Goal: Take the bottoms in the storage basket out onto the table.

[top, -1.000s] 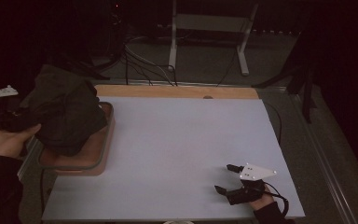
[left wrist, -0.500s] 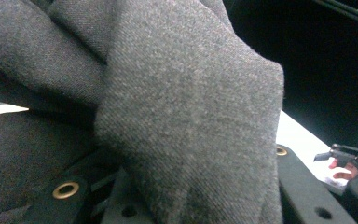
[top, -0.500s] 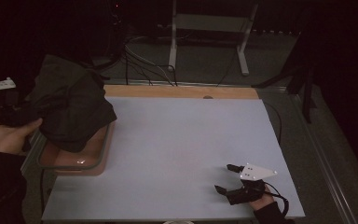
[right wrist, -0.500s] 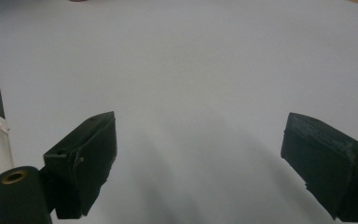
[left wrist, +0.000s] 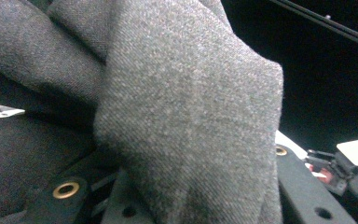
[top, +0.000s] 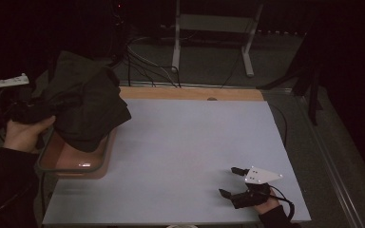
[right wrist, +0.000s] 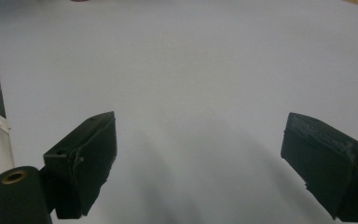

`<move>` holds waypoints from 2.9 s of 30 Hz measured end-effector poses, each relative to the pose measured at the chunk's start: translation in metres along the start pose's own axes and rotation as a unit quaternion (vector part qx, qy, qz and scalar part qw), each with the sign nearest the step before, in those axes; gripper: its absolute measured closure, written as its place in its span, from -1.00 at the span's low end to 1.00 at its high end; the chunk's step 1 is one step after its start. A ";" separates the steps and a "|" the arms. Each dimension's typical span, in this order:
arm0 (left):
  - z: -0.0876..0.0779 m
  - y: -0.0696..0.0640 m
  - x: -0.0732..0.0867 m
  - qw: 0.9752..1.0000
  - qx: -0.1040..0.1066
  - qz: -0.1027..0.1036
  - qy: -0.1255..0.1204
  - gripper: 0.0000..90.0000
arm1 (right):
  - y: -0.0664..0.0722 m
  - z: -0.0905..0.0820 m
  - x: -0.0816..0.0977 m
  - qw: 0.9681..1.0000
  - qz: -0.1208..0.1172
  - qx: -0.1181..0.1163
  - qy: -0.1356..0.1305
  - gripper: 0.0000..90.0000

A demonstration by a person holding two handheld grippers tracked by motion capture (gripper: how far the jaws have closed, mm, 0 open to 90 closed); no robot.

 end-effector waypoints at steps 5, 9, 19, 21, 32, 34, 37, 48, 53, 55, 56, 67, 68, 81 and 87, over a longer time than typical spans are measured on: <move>0.014 -0.009 -0.001 1.000 0.013 0.004 0.005 0.60 | 0.000 0.000 0.000 1.000 -0.001 0.000 0.000 -0.77; 0.022 -0.014 -0.002 1.000 0.024 0.007 0.006 0.60 | 0.000 -0.001 -0.001 1.000 0.000 0.000 -0.004 -0.77; 0.041 -0.026 -0.006 0.999 0.048 0.014 0.013 0.60 | 0.000 -0.001 0.000 1.000 0.000 0.000 -0.004 -0.77; 0.045 -0.029 -0.007 0.998 0.053 0.013 0.010 0.60 | 0.000 -0.001 -0.001 1.000 0.000 -0.001 -0.004 -0.77; 0.072 -0.045 -0.012 0.996 0.076 0.025 0.025 0.60 | 0.000 -0.001 -0.001 1.000 0.000 0.001 -0.004 -0.77; 0.078 -0.049 -0.012 0.996 0.083 0.028 0.027 0.60 | 0.000 -0.002 -0.001 1.000 0.002 0.000 -0.005 -0.77; 0.083 -0.053 -0.012 0.995 0.090 0.027 0.028 0.60 | -0.001 -0.002 -0.001 1.000 0.002 0.001 -0.006 -0.77; 0.115 -0.068 -0.013 0.992 0.114 0.029 0.038 0.60 | -0.001 -0.003 -0.002 1.000 0.004 0.001 -0.011 -0.77; 0.128 -0.076 -0.012 0.991 0.127 0.030 0.037 0.60 | -0.001 -0.004 -0.002 1.000 0.004 0.001 -0.011 -0.77; 0.132 -0.078 -0.011 0.990 0.130 0.032 0.039 0.60 | -0.001 -0.004 -0.002 1.000 0.004 0.001 -0.011 -0.77; 0.138 -0.081 -0.011 0.989 0.136 0.034 0.042 0.60 | -0.001 -0.004 -0.002 1.000 0.005 0.001 -0.011 -0.77; 0.172 -0.101 -0.007 0.984 0.164 0.040 0.055 0.60 | -0.001 -0.004 -0.002 1.000 0.004 0.001 -0.011 -0.77; 0.175 -0.102 -0.006 0.983 0.168 0.042 0.058 0.60 | -0.001 -0.004 -0.002 1.000 0.004 0.001 -0.011 -0.77; 0.213 -0.124 -0.002 0.978 0.192 0.039 0.075 0.60 | -0.002 -0.006 -0.002 1.000 0.005 0.003 -0.014 -0.77; 0.227 -0.130 0.004 0.976 0.202 0.043 0.076 0.60 | -0.003 -0.007 -0.002 1.000 0.007 0.004 -0.017 -0.77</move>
Point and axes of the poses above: each handheld gripper's, and its own axes: z roughly forward along the jaws, x roughly out of its underside, y roughly to its left, the point moved 3 cm from there along z, roughly forward along the jaws, and after that the axes turned 7 degrees about -y, right-handed, at the moved point
